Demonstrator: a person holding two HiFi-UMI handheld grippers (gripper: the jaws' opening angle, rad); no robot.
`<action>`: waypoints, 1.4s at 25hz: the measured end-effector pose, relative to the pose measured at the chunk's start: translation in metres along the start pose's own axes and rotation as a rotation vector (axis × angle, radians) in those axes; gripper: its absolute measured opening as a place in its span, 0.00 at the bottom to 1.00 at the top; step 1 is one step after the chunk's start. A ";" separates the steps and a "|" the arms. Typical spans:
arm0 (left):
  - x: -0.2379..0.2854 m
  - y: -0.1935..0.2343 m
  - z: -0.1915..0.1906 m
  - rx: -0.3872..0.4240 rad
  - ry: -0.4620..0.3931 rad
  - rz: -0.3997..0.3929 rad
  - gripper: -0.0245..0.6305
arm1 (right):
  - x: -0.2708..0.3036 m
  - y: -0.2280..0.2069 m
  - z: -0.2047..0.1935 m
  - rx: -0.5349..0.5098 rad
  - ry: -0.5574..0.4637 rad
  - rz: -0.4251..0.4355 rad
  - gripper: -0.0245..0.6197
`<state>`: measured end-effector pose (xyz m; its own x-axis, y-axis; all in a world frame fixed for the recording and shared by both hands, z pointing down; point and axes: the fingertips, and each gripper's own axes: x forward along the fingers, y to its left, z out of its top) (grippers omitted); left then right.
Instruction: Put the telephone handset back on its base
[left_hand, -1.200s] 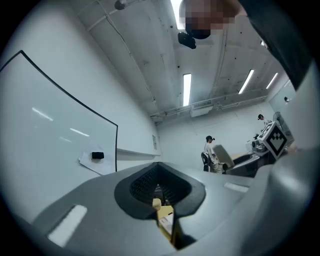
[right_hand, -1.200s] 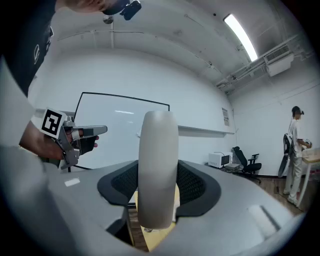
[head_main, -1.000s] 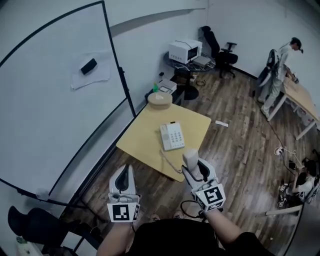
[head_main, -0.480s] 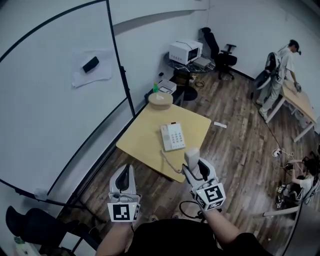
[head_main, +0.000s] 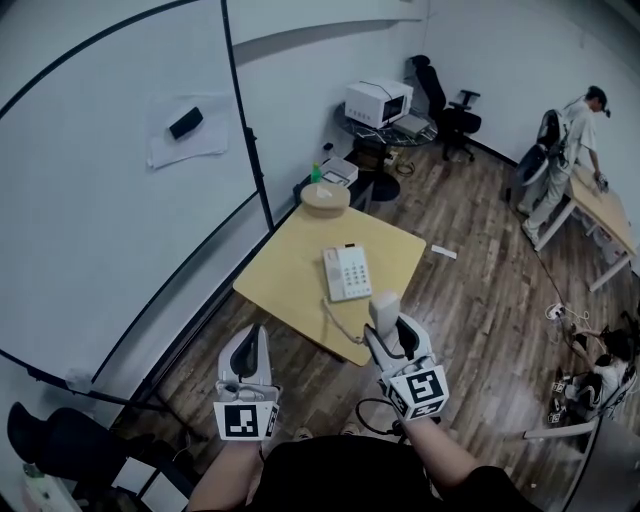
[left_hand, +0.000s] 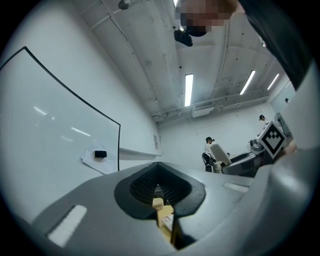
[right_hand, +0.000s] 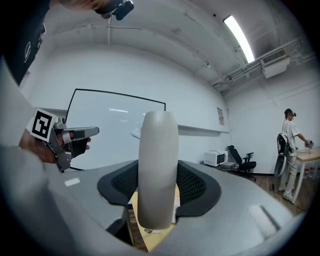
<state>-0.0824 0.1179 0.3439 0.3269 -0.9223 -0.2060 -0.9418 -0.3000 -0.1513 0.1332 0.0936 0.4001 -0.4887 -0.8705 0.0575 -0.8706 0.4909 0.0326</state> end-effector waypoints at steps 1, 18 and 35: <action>0.000 -0.003 0.000 0.006 -0.002 0.003 0.04 | -0.001 -0.002 -0.001 0.000 -0.005 0.002 0.40; 0.060 0.021 -0.031 0.035 0.017 0.015 0.04 | 0.057 -0.032 -0.012 0.017 -0.008 0.001 0.39; 0.206 0.119 -0.080 -0.026 0.007 -0.129 0.04 | 0.203 -0.053 -0.002 0.012 0.036 -0.161 0.39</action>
<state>-0.1335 -0.1269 0.3610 0.4449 -0.8773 -0.1799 -0.8938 -0.4222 -0.1511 0.0800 -0.1088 0.4116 -0.3407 -0.9360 0.0879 -0.9382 0.3446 0.0327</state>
